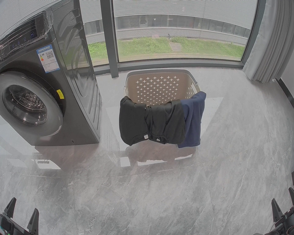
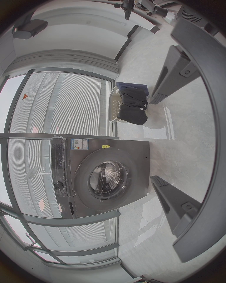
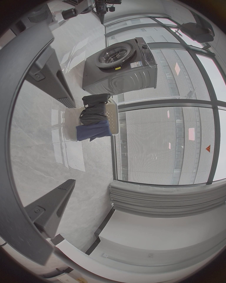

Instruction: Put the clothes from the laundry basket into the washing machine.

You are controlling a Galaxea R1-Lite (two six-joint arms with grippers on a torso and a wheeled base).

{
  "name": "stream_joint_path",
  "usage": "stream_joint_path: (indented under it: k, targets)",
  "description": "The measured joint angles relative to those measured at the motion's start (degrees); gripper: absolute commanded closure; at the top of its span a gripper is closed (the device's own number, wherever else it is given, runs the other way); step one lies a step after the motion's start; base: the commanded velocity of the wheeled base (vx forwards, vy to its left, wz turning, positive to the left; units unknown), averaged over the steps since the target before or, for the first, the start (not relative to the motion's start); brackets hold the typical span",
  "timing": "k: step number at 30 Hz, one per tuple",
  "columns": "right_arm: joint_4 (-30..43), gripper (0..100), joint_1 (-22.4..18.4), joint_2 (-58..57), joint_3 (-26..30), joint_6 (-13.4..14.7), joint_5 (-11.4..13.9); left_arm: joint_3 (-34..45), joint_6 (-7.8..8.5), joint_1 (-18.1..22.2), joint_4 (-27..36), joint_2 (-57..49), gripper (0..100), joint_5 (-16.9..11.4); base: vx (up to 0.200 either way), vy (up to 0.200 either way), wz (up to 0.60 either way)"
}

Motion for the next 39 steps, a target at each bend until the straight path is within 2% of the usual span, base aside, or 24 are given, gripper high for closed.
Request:
stream_joint_path:
  k: [3,15,21,39]
  targets:
    - [0.0,0,0.0,0.0,0.0,0.0,0.0,0.0,-0.06,0.0,0.0,0.0,0,0.0,0.000,0.000,0.00]
    - [0.0,0,0.0,0.0,0.0,0.0,0.0,0.0,-0.09,0.0,0.0,0.0,0,0.0,0.000,-0.200,0.00]
    - [0.0,0,0.1,0.0,0.0,0.0,0.0,0.0,-0.04,0.0,0.0,0.0,0,0.0,0.000,0.000,0.00]
    - [0.0,0,0.1,0.0,0.0,-0.1,0.0,0.0,-0.33,0.0,0.0,0.0,0,0.0,0.200,0.000,0.00]
